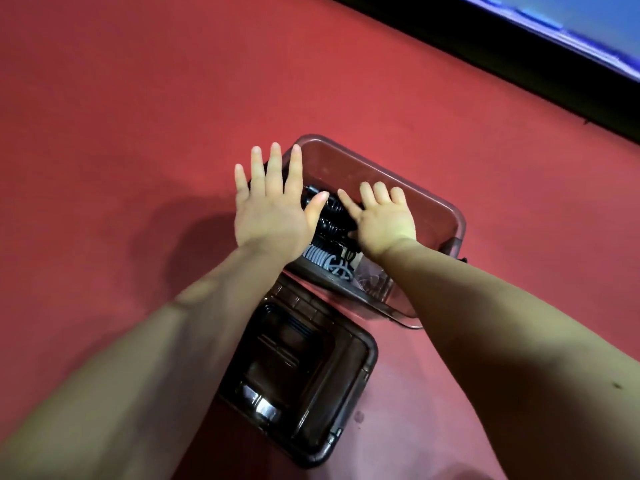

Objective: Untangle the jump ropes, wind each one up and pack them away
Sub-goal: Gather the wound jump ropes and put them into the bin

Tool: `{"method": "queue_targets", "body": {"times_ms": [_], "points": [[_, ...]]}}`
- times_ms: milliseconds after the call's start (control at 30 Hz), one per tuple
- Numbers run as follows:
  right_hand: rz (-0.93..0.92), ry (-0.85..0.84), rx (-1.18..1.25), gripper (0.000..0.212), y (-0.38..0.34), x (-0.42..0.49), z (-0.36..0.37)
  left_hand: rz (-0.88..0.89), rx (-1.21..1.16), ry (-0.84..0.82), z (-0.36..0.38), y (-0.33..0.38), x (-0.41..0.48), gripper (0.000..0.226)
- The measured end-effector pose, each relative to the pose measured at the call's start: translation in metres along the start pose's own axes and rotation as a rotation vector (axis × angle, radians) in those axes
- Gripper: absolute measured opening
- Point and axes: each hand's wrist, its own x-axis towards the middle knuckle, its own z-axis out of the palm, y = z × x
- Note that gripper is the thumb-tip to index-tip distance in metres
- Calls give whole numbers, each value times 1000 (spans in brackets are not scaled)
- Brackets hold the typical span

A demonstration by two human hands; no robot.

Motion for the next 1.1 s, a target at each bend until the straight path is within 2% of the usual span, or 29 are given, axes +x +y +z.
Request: {"method": "queue_targets", "body": {"times_ms": [133, 233, 467, 667, 833, 967, 1100], "points": [[-11, 55, 84, 73, 9, -18, -16, -27, -51, -4, -9, 7, -3, 72], [-11, 128, 30, 77, 25, -40, -24, -45, -168, -13, -25, 27, -11, 70], [181, 159, 90, 84, 91, -134, -21, 121, -237, 10, -62, 106, -45, 70], [285, 156, 74, 85, 150, -248, 11, 360, -168, -38, -72, 197, -101, 71], [329, 108, 153, 84, 178, -348, 50, 570, -67, -117, -67, 258, -154, 72], [357, -33, 199, 84, 182, -424, 102, 744, 71, -216, -56, 301, -199, 72], [463, -184, 324, 87, 166, -487, 158, 962, 224, -306, -40, 340, -247, 72]]}}
